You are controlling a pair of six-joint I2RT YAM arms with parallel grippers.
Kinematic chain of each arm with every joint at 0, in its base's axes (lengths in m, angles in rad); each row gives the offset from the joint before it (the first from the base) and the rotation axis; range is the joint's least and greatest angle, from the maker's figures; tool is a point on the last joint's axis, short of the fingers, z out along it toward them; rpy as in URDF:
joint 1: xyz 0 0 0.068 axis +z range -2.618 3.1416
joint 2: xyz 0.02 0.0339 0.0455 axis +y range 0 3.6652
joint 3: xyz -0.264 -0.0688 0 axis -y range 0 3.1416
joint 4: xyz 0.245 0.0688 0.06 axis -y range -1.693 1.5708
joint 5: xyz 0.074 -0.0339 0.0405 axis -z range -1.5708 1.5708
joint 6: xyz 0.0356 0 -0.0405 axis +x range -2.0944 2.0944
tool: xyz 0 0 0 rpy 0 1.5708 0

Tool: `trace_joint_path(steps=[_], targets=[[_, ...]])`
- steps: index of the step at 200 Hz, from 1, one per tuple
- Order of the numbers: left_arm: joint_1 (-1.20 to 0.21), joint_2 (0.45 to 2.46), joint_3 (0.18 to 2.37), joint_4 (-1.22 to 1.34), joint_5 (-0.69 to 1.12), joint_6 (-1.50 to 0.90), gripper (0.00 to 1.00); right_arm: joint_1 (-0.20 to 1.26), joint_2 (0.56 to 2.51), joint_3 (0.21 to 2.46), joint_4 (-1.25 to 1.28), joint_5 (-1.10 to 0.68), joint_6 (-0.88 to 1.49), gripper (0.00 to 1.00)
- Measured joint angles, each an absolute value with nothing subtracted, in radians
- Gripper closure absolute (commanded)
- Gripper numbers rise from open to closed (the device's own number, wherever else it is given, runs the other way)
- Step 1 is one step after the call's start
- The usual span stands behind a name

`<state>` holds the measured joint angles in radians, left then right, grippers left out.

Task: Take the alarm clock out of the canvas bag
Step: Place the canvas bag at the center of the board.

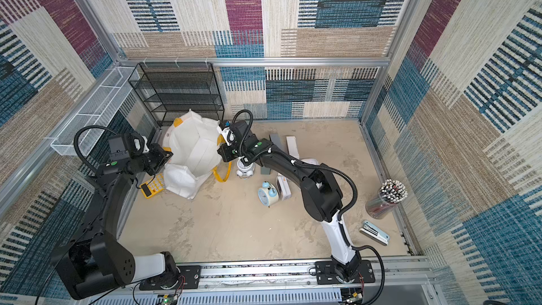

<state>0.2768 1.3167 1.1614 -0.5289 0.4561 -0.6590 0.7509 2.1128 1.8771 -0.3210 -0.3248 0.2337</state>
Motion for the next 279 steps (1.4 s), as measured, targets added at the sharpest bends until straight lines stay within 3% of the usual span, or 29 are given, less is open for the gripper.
trace_joint_path(steps=[21, 79, 111, 137, 163, 178, 190, 199, 210, 223, 279], targets=[[0.277, 1.346, 1.180, -0.532, 0.473, -0.658, 1.00, 0.721, 2.105, 1.902, -0.335, -0.351, 0.250, 0.98], [0.273, 1.451, 1.274, -0.550, 0.511, -0.629, 0.97, 0.655, 2.107, 1.961, -0.361, -0.368, 0.272, 0.93], [0.252, 1.507, 1.306, -0.556, 0.537, -0.622, 0.90, 0.624, 2.117, 1.955, -0.376, -0.373, 0.276, 0.93], [0.225, 1.548, 1.343, -0.564, 0.553, -0.615, 0.78, 0.603, 2.117, 1.943, -0.379, -0.372, 0.279, 0.91], [0.207, 1.559, 1.372, -0.582, 0.553, -0.602, 0.62, 0.592, 2.111, 1.922, -0.379, -0.362, 0.278, 0.67], [0.205, 1.560, 1.381, -0.593, 0.551, -0.596, 0.52, 0.589, 2.106, 1.909, -0.378, -0.361, 0.278, 0.64], [0.207, 1.560, 1.388, -0.602, 0.547, -0.588, 0.19, 0.588, 2.103, 1.902, -0.378, -0.358, 0.279, 0.55], [0.207, 1.560, 1.398, -0.611, 0.544, -0.576, 0.00, 0.588, 2.099, 1.898, -0.378, -0.356, 0.279, 0.49], [0.207, 1.559, 1.416, -0.628, 0.523, -0.567, 0.01, 0.588, 2.089, 1.893, -0.378, -0.356, 0.279, 0.35], [0.207, 1.544, 1.438, -0.651, 0.494, -0.553, 0.01, 0.588, 2.064, 1.876, -0.373, -0.353, 0.271, 0.26], [0.236, 1.353, 1.417, -0.667, 0.278, -0.489, 0.00, 0.588, 1.810, 1.618, -0.256, -0.189, 0.202, 0.01]])
